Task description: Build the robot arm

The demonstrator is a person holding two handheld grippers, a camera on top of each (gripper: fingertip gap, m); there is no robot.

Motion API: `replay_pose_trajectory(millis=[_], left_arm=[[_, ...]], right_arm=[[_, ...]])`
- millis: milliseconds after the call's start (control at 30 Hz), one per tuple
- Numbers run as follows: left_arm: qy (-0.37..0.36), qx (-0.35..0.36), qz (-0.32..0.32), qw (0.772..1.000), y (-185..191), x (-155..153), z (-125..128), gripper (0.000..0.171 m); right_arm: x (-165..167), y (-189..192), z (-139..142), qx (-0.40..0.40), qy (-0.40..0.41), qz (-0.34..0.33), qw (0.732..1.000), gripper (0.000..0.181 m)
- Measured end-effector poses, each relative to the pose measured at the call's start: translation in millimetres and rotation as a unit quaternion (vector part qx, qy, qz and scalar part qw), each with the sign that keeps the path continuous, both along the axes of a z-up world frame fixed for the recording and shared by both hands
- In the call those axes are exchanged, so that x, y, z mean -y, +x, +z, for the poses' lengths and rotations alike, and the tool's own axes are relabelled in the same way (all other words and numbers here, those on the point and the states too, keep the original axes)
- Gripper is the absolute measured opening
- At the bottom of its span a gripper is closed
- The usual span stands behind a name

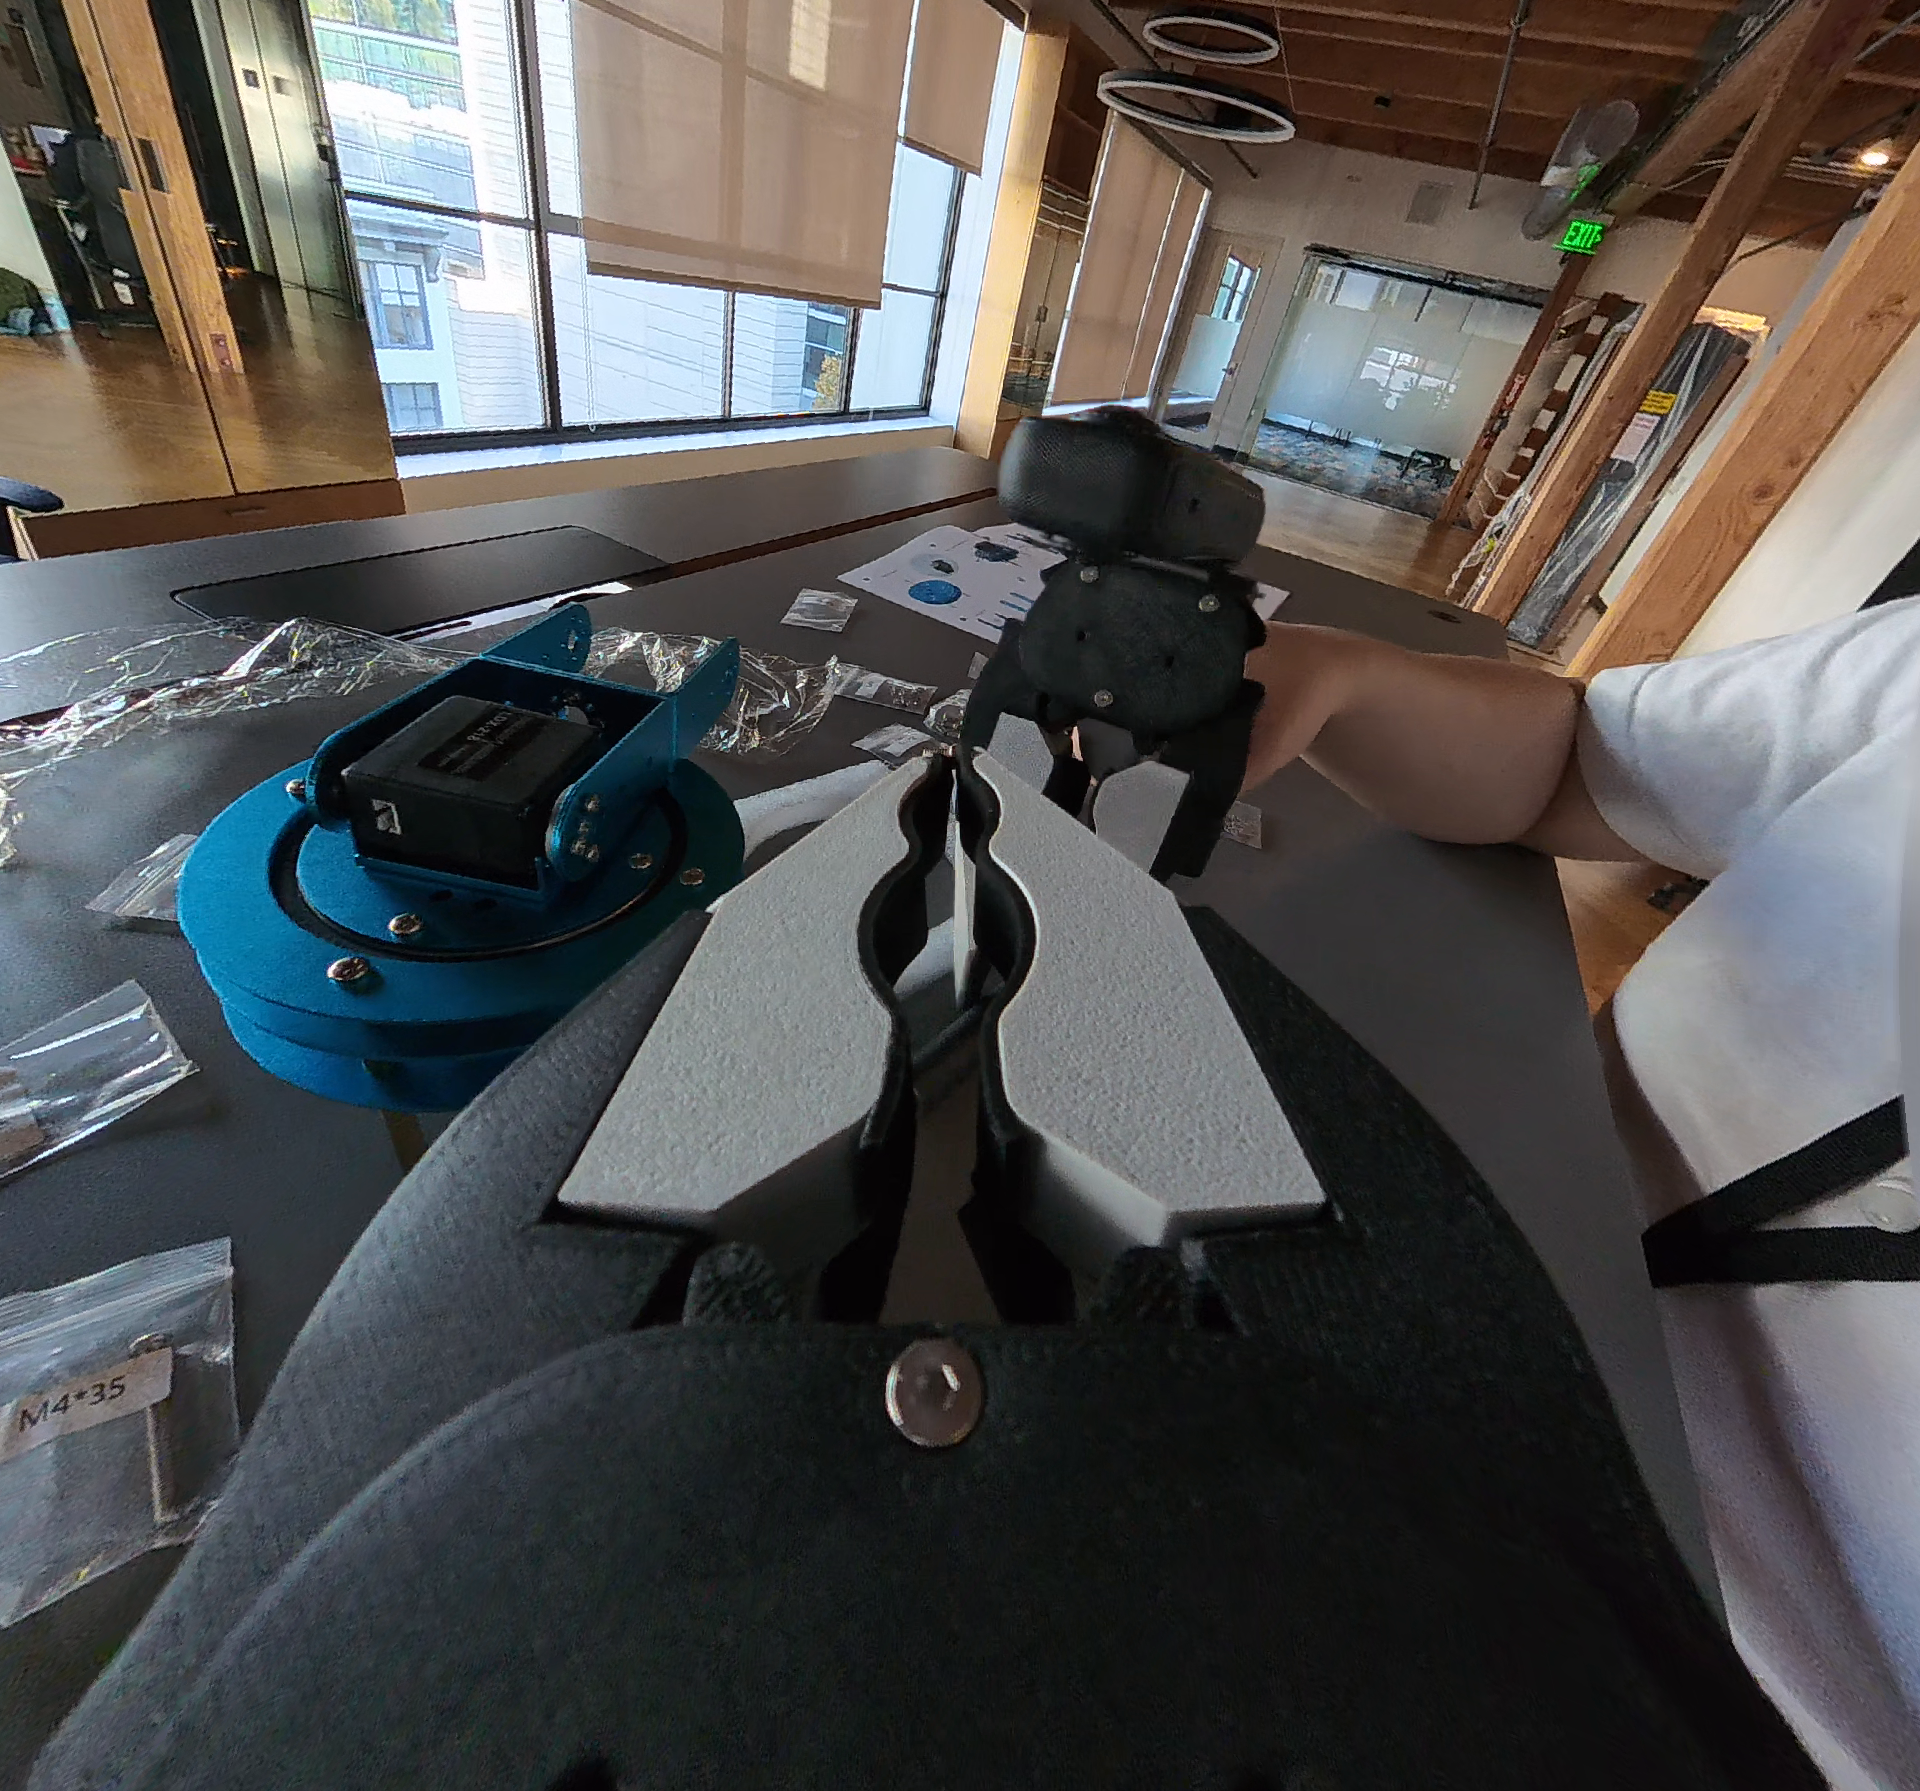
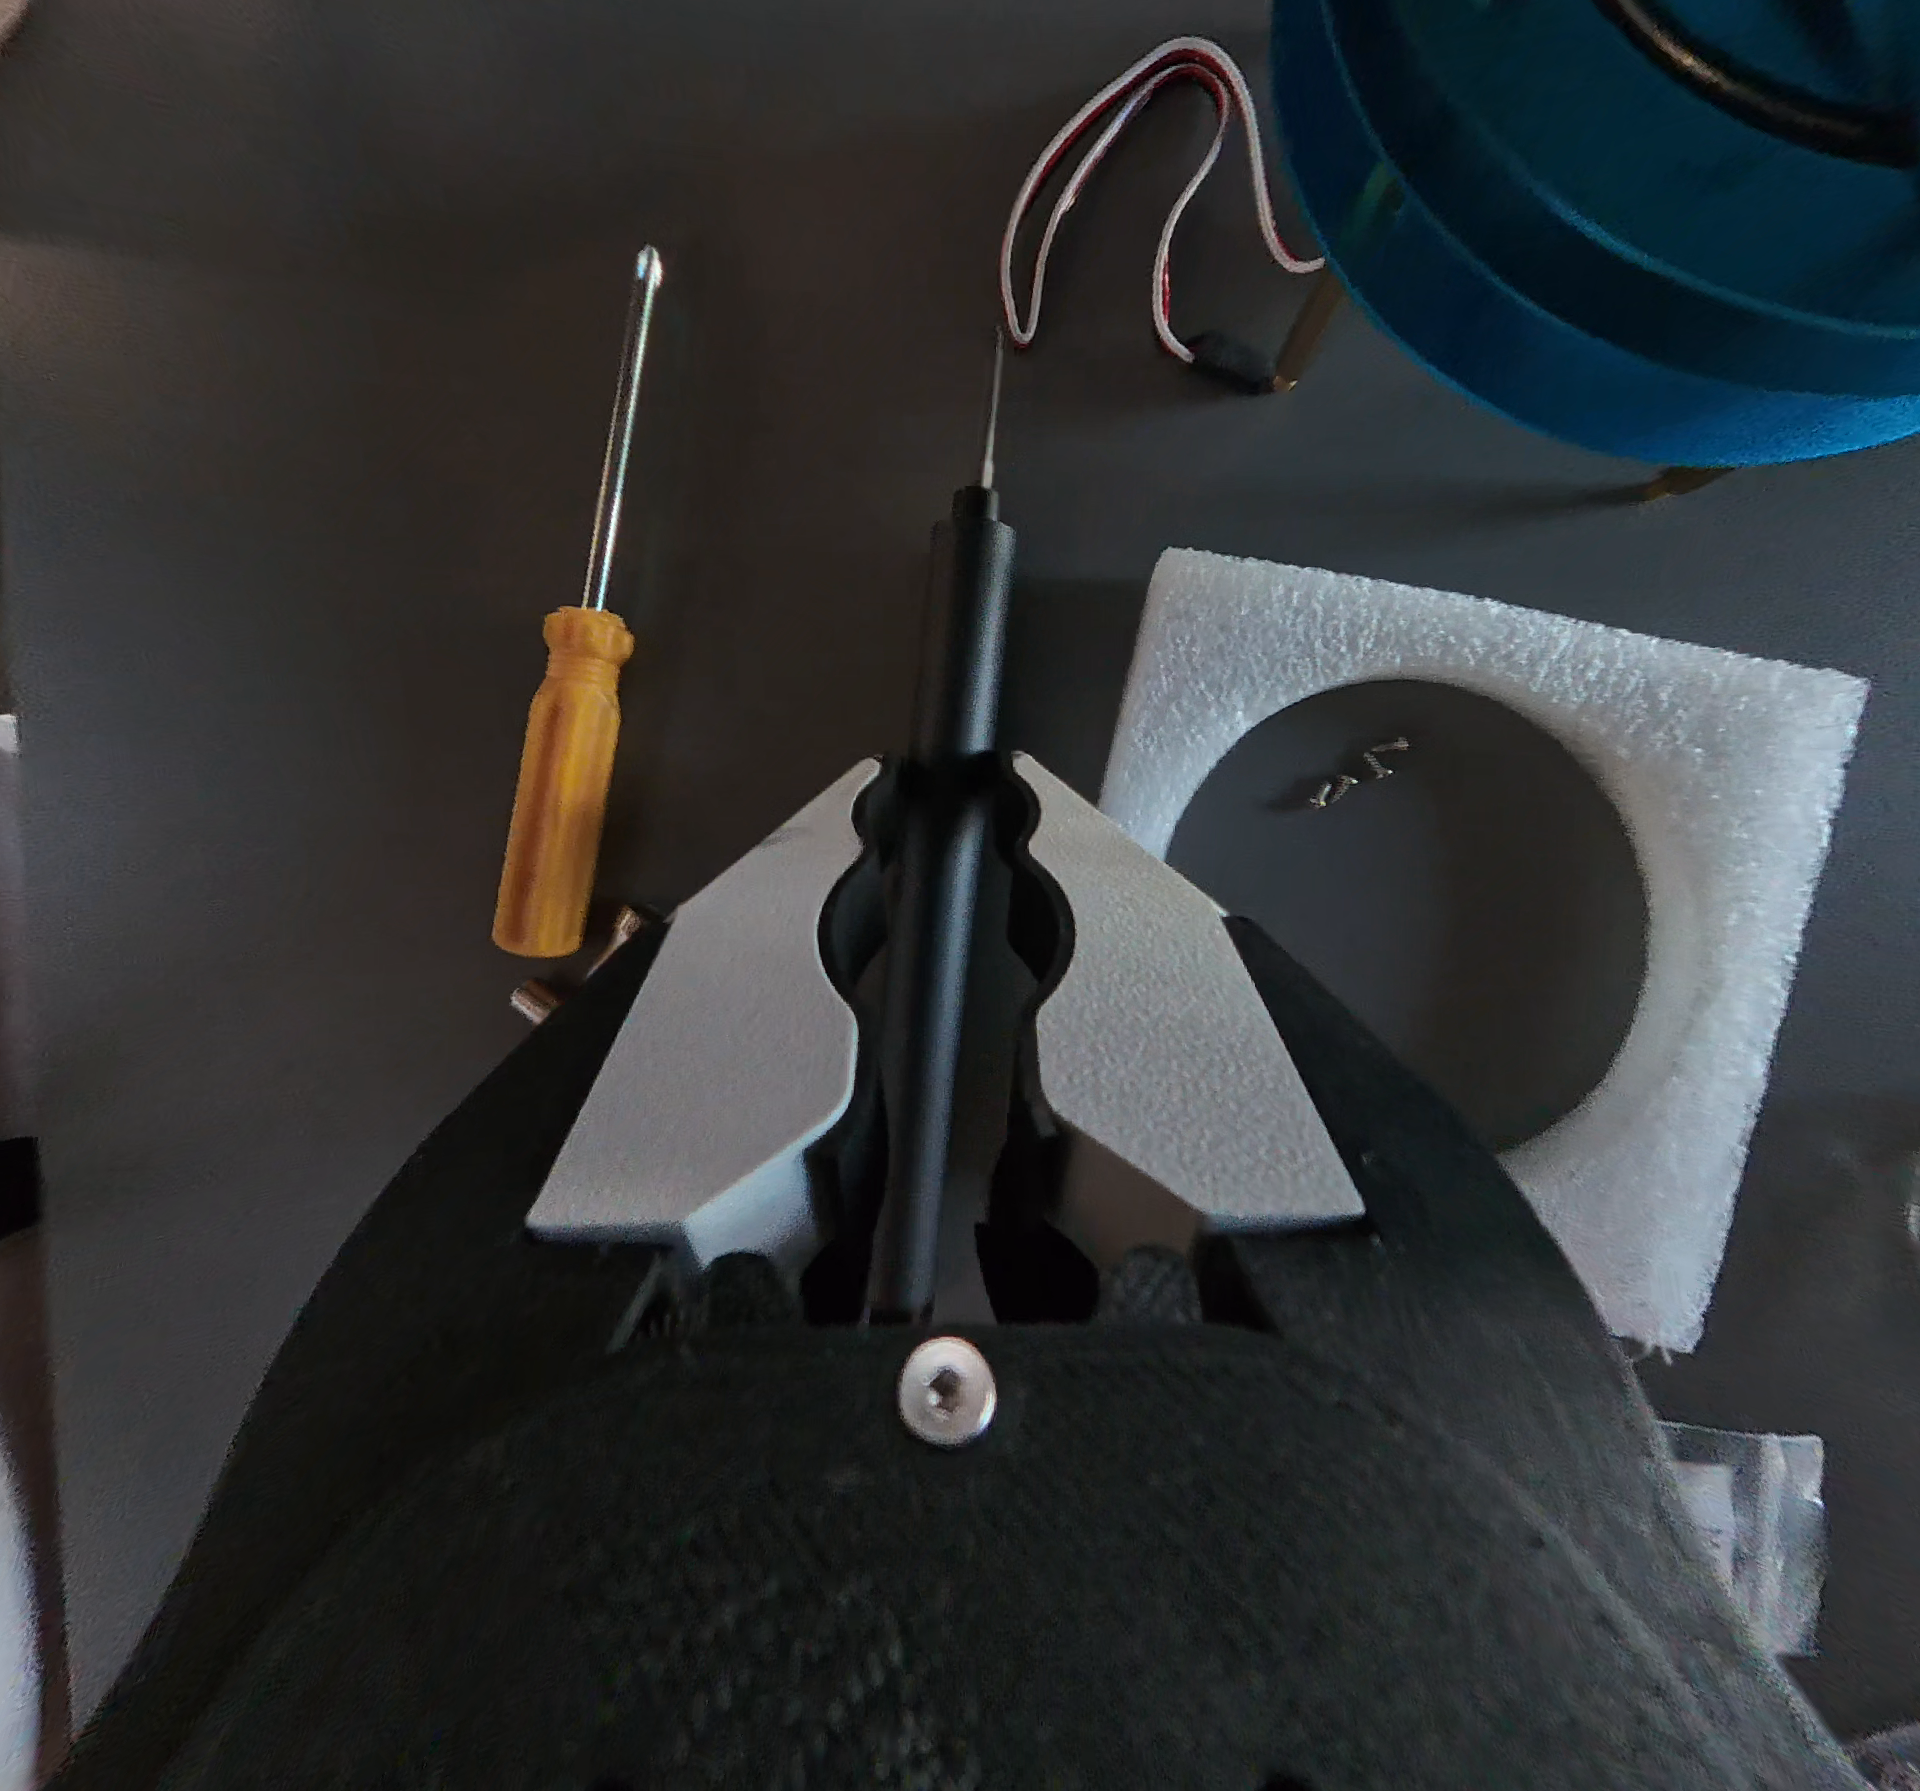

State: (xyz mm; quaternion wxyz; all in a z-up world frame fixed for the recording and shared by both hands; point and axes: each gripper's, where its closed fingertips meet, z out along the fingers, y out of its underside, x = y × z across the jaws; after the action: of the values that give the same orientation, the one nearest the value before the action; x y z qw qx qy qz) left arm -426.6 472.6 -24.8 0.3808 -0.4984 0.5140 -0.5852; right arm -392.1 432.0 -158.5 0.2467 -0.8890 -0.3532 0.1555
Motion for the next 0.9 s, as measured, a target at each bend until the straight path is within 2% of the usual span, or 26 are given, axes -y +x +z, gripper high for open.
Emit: replay_pose_trajectory(millis=[367, 900], left_arm=[[-0.004, 0.008, -0.003, 1.000, -2.5, 0.9, 4.1, 0.000], [-0.005, 0.011, -0.006, 1.000, -4.4, 2.2, 6.8, 0.000]], right_arm=[[1.9, -1.9, -5.0, 0.016, -0.004, 0.014, 1.000, 0.021], [-1.1, 0.1, -5.7, 0.008, -0.013, 0.003, 1.000, 0.018]])
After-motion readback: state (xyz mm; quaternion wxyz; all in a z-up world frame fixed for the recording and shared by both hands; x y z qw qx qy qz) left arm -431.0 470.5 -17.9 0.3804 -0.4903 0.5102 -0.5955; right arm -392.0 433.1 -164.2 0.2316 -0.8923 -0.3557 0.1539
